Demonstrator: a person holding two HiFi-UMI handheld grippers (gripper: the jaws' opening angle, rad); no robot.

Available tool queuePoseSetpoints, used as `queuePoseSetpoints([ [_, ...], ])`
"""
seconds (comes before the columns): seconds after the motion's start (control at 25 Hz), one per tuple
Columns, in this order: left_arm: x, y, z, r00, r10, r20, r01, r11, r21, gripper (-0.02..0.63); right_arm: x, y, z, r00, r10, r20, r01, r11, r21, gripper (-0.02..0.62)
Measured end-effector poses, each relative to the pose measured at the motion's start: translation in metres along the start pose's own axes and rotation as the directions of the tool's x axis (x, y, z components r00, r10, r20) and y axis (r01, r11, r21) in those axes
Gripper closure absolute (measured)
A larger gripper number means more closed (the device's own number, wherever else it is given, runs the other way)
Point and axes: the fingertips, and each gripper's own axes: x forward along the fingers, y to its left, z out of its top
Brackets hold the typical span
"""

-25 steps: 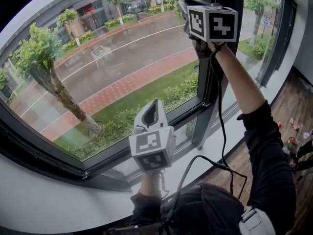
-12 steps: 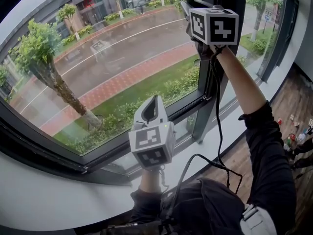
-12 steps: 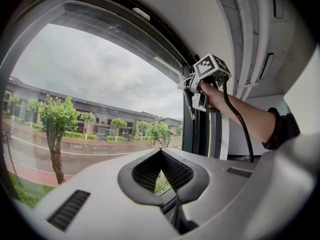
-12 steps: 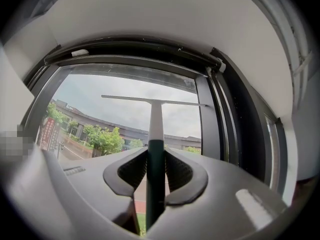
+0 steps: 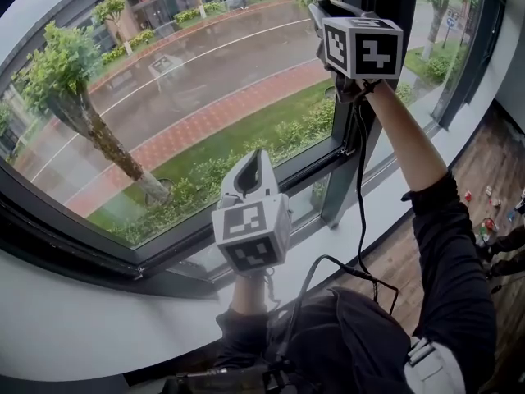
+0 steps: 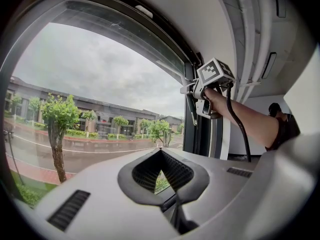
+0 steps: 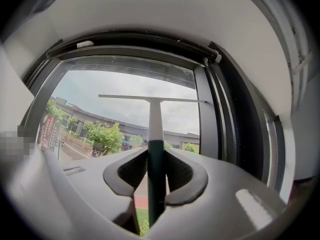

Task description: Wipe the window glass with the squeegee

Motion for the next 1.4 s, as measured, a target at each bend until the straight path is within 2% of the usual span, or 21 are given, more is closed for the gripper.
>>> queuePoseSetpoints([
  [1.4,-0.022,0.011,-0.032,0.998,0.013,-0.059,-0.015,0.999,-0.038,0.607,-0.026,0.019,-0.11,0.985,-0.012,-0.171,0.015,1.0,0.017,0.503],
])
